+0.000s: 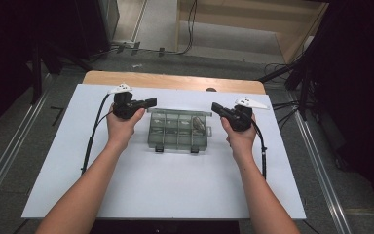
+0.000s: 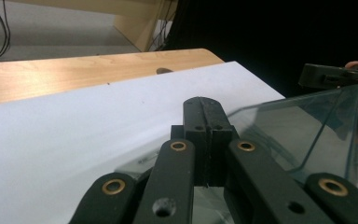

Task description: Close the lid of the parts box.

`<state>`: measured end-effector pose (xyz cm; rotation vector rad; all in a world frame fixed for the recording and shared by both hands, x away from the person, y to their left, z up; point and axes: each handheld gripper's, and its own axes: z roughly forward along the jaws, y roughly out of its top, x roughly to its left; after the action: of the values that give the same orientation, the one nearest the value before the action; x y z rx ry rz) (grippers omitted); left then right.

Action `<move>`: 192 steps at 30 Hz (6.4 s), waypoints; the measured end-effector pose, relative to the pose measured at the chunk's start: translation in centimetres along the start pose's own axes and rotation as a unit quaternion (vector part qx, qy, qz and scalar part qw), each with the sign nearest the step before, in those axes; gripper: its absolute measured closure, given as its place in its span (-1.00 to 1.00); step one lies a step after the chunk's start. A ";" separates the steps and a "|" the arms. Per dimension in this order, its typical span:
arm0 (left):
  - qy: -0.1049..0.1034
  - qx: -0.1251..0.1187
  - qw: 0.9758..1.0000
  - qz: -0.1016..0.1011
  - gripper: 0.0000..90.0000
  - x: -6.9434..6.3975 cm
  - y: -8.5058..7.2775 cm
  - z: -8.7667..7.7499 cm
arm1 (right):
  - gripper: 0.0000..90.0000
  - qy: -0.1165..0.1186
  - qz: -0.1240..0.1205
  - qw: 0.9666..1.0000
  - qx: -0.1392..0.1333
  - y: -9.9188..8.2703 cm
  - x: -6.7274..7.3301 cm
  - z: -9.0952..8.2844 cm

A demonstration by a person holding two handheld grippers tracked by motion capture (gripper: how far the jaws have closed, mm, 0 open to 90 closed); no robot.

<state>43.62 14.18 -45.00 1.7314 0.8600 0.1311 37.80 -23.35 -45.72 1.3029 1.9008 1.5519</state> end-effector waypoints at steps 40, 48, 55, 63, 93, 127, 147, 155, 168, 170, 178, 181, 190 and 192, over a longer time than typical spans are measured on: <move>0.044 0.041 0.998 0.037 0.99 -5.0 -7.8 -2.4 | 0.95 -0.011 -0.045 0.998 0.043 -7.5 4.3 -2.0; 0.027 0.033 0.999 0.026 0.99 -4.7 -8.4 -2.3 | 0.95 -0.020 -0.051 0.997 0.058 -7.7 5.0 -1.8; 0.025 0.033 0.999 0.030 0.99 -4.7 -8.4 -2.3 | 0.96 -0.021 -0.059 0.997 0.045 -8.1 4.7 -2.0; 0.032 0.023 0.998 0.050 0.63 -4.9 -8.2 -2.9 | 0.64 0.000 -0.049 0.998 0.037 -7.7 3.9 -2.6; 0.028 0.003 0.996 0.086 -1.00 -6.2 -8.5 -7.0 | -1.00 0.004 -0.056 0.998 0.011 -7.2 3.8 -5.2; 0.068 -0.012 0.994 0.086 -1.00 -5.1 -10.2 -13.3 | -1.00 -0.015 -0.050 0.999 0.008 -8.6 2.6 -9.2; 0.088 -0.012 0.992 0.089 -1.00 -4.5 -11.5 -16.5 | -1.00 -0.022 -0.050 0.998 0.005 -9.1 2.2 -11.0; 0.102 -0.018 0.991 0.086 -1.00 -3.9 -12.1 -18.1 | -1.00 -0.032 -0.049 0.998 0.004 -9.4 1.7 -11.9; 0.119 -0.027 0.989 0.080 -1.00 -3.4 -12.6 -20.2 | -1.00 -0.049 -0.043 0.998 -0.001 -9.9 0.6 -13.9; 0.122 -0.026 0.989 0.081 -1.00 -3.3 -12.6 -20.4 | -1.00 -0.052 -0.041 0.998 -0.002 -10.0 0.4 -14.3; 0.132 -0.027 0.988 0.077 -1.00 -3.2 -13.1 -21.3 | -1.00 -0.068 -0.038 0.997 -0.005 -10.4 -0.4 -15.6; 0.137 -0.029 0.987 0.075 -1.00 -3.1 -13.3 -21.8 | -1.00 -0.072 -0.039 0.997 -0.009 -10.6 -0.7 -16.1; 0.144 -0.033 0.986 0.074 -1.00 -2.5 -13.5 -22.5 | -1.00 -0.088 -0.036 0.995 -0.010 -11.6 -1.7 -17.6; 0.152 -0.032 0.985 0.076 -1.00 -2.4 -13.5 -22.7 | -1.00 -0.094 -0.029 0.995 -0.012 -11.8 -2.2 -18.0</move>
<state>24.25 31.97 -48.01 1.7404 0.9308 0.5308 20.40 -35.10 -51.01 1.3219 1.7822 1.3678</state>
